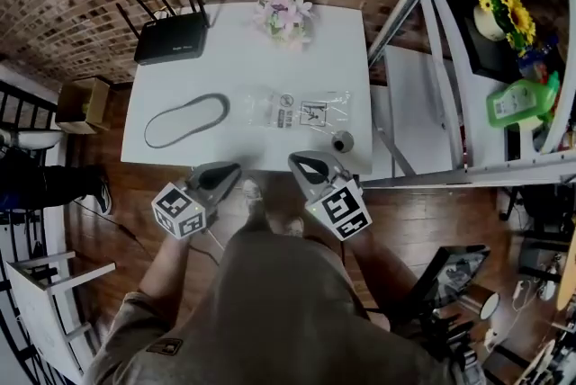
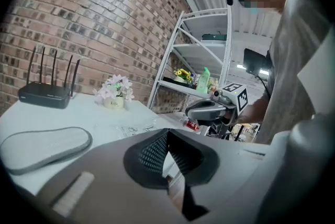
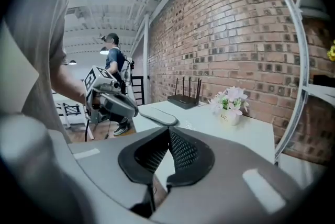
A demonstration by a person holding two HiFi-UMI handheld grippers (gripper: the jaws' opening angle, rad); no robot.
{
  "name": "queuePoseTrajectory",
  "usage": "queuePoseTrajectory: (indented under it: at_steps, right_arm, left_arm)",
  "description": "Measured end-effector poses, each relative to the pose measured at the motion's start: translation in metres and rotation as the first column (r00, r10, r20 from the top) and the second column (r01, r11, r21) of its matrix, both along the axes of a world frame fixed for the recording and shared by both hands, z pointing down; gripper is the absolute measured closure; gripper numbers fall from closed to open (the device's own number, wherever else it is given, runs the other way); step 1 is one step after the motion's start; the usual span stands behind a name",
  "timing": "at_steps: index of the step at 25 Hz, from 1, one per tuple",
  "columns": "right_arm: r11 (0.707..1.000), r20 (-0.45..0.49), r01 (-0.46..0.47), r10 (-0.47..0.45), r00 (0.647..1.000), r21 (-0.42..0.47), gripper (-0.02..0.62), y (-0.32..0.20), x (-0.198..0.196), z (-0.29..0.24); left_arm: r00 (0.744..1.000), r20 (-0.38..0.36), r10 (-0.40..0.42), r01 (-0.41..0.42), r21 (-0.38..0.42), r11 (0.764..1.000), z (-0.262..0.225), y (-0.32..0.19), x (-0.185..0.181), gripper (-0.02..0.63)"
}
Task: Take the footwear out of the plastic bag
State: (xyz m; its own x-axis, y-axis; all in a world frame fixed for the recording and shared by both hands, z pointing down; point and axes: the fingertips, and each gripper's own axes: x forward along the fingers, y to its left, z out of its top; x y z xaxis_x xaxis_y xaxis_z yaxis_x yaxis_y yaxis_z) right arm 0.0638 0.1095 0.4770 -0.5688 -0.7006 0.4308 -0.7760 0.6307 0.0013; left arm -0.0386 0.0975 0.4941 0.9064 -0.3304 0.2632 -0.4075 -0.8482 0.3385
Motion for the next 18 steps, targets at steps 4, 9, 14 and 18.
queuePoseTrajectory:
  at_steps: [4, 9, 14, 18]
  right_arm:
    - [1.000, 0.087, -0.023, 0.022, 0.996, 0.013, 0.581, 0.030, 0.003, -0.011]
    - [0.999, 0.131, -0.051, 0.050, 0.990, 0.000, 0.581, 0.065, 0.000, -0.009]
    - [0.995, 0.165, -0.096, 0.098, 0.981, -0.019, 0.581, 0.079, -0.006, -0.011]
    - [0.992, 0.209, -0.121, 0.125, 0.970, -0.032, 0.581, 0.079, -0.021, -0.016]
  left_arm:
    - [0.997, -0.051, -0.055, 0.054, -0.003, 0.999, -0.014, 0.029, 0.005, 0.604]
    - [0.997, -0.054, -0.055, 0.055, 0.000, 0.998, -0.021, 0.061, 0.006, 0.604]
    - [0.995, -0.089, -0.034, 0.035, 0.004, 0.999, -0.035, 0.064, 0.008, 0.604]
    - [0.994, -0.108, -0.011, 0.012, 0.010, 1.000, -0.043, 0.065, 0.001, 0.604]
